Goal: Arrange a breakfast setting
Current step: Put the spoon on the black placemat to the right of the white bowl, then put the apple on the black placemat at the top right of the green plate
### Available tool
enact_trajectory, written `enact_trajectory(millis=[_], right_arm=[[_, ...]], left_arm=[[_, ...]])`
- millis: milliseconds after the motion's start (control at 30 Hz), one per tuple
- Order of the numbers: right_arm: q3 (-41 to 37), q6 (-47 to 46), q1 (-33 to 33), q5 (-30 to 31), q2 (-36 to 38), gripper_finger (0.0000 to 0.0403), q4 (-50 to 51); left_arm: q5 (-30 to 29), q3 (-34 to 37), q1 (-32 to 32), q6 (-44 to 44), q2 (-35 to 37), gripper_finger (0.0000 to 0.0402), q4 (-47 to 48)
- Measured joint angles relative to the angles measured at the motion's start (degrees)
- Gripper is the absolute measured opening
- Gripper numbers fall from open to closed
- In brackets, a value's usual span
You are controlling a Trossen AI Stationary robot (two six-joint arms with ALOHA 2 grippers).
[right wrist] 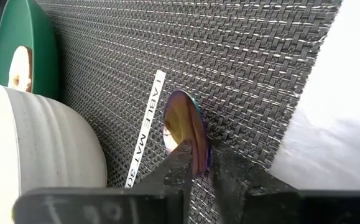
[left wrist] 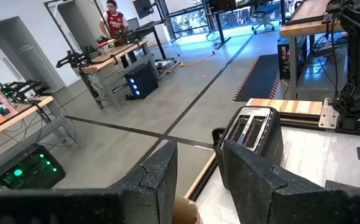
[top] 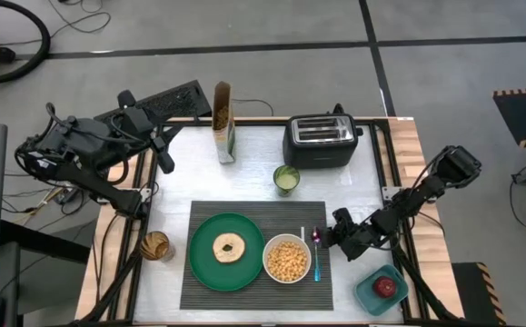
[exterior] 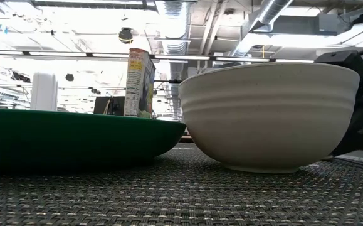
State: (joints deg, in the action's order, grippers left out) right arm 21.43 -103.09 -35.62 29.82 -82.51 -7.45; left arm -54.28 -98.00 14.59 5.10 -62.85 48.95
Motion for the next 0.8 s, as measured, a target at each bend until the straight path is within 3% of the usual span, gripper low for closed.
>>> enact_trajectory(millis=[433,667,800], right_arm=[[-0.19,0.08,0.00,-0.02,5.21,0.0177,5.12],[-0.17,5.47,0.02,-0.31,14.78,0.0183,6.46],[-0.07,8.79,0.02,-6.99,21.45,0.0174,8.85]], left_arm=[[-0.02,0.00,0.00,0.02,0.00,0.0117,0.00],[-0.01,0.00,0.00,0.75,0.00,0.0117,0.00],[0.53,0.00,0.00,0.85,0.00,0.0117,0.00]])
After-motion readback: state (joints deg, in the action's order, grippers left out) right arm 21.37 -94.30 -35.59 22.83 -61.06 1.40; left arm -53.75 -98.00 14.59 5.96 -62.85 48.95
